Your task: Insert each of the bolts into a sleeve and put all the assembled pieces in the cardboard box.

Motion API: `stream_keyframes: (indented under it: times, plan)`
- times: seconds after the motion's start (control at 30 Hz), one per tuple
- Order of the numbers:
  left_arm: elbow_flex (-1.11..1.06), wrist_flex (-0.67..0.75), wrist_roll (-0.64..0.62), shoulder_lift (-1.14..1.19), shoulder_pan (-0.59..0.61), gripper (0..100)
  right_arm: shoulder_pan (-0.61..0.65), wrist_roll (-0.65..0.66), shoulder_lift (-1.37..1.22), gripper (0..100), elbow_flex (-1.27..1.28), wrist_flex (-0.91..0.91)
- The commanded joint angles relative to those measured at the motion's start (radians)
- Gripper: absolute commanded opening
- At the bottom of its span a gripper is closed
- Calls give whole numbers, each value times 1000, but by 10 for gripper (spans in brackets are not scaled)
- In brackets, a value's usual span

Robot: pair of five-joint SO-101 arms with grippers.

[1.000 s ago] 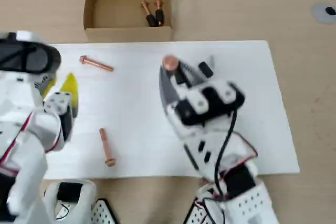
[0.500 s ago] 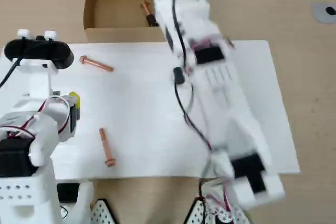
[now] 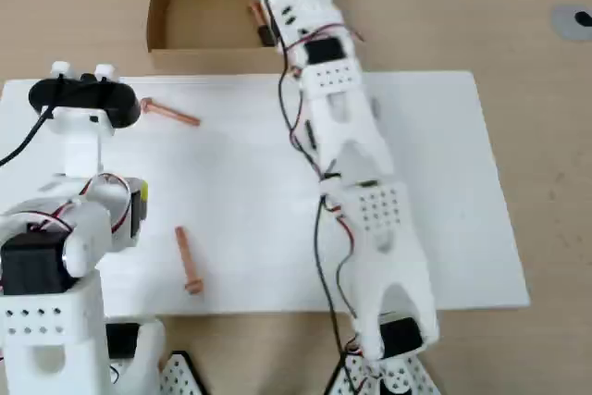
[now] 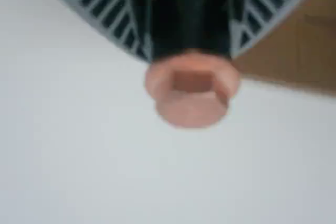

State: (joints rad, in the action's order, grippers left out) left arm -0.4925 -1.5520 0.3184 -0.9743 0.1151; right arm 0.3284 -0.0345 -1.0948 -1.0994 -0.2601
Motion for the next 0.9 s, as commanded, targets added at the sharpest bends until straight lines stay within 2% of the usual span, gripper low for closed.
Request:
stream_keyframes:
  times: [0.0, 0.17, 0.3, 0.37, 0.63, 0.8, 0.87]
  plan:
    - [8, 17, 3, -8, 3, 95, -16, 9, -140, 9, -257, 25]
    - [3, 21, -2, -8, 2, 95, 7, 46, -323, 9, -409, 23]
    - [-9, 21, -2, -8, 2, 95, 28, 163, -375, 13, -440, -15]
    - [-11, 21, -2, -8, 2, 76, 31, 176, -381, 14, -440, -28]
    - [-60, 21, 3, -8, 0, 50, 35, 170, -377, 208, -443, -80]
    - [-60, 17, 0, -7, 0, 53, 33, 170, -377, 231, -544, -118]
    - [-57, 14, -2, -4, 0, 91, 35, 170, -371, 231, -575, -133]
